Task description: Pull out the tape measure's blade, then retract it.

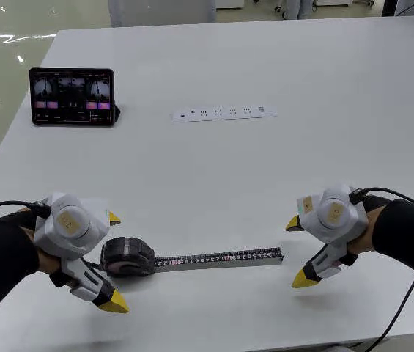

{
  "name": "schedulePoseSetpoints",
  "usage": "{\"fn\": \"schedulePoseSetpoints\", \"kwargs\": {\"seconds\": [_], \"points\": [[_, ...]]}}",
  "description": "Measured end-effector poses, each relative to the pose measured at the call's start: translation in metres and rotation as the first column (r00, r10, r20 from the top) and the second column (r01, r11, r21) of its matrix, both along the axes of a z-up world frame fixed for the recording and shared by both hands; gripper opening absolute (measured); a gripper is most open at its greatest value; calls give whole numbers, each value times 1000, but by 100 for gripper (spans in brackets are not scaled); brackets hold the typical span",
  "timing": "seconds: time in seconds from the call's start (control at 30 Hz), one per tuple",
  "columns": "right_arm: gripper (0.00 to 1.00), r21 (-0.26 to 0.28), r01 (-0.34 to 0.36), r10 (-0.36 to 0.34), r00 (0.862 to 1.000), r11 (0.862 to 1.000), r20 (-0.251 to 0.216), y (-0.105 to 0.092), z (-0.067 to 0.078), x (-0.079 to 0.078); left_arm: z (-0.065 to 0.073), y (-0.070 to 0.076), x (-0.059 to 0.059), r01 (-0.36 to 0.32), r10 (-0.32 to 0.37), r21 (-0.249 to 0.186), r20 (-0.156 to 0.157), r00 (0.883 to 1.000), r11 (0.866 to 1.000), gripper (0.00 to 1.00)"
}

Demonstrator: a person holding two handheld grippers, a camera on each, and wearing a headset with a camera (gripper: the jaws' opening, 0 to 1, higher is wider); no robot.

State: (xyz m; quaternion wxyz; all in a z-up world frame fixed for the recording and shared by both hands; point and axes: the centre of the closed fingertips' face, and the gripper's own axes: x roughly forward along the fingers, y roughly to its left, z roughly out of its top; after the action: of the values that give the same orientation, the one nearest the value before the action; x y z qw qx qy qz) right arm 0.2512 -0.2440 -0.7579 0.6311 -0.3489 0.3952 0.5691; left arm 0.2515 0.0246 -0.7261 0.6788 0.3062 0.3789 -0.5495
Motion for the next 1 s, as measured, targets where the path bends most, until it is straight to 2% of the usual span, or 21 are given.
{"fn": "schedulePoseSetpoints", "kwargs": {"seconds": [0.17,0.23,0.3,0.33,0.4,0.5,0.53,0.57,0.6,0.67,0.73,0.77,0.9,1.0], "points": [[72,30,34,-34,999,999,-6,3,1,-1,1,1,0,-30,30,-21,-3,1000,999,99],[75,37,48,-48,999,998,-3,2,1,-1,0,3,3,-66,66,-34,-1,998,997,99],[77,66,89,-89,996,994,-8,4,3,0,1,2,3,-92,92,-53,2,996,994,99],[78,82,120,-119,993,989,-9,4,5,2,1,2,2,-101,102,-62,7,995,993,99],[82,142,201,-201,980,969,-19,8,11,7,2,2,1,-127,127,-85,-4,992,988,99],[89,198,294,-295,955,935,-25,8,17,15,3,3,4,-182,183,-122,4,983,976,99],[91,223,318,-319,947,922,-33,8,19,16,4,4,4,-214,215,-139,-4,977,967,99],[93,230,331,-332,943,915,-39,7,20,16,4,4,3,-231,232,-148,-13,973,962,99],[94,232,341,-341,939,911,-40,4,19,16,5,6,5,-267,269,-160,-11,963,950,99],[96,236,352,-353,935,906,-39,2,19,16,8,7,6,-293,296,-184,-8,955,938,99],[99,250,378,-380,924,891,-40,-2,19,17,8,11,8,-315,324,-188,17,946,930,99],[99,254,385,-387,921,887,-43,-3,20,15,11,14,13,-338,355,-202,53,933,919,99],[99,280,409,-419,908,869,-26,-7,23,16,18,18,16,-390,418,-241,74,906,889,99],[99,295,424,-440,898,857,-12,-11,25,15,18,17,13,-426,453,-271,46,890,863,99]]}}
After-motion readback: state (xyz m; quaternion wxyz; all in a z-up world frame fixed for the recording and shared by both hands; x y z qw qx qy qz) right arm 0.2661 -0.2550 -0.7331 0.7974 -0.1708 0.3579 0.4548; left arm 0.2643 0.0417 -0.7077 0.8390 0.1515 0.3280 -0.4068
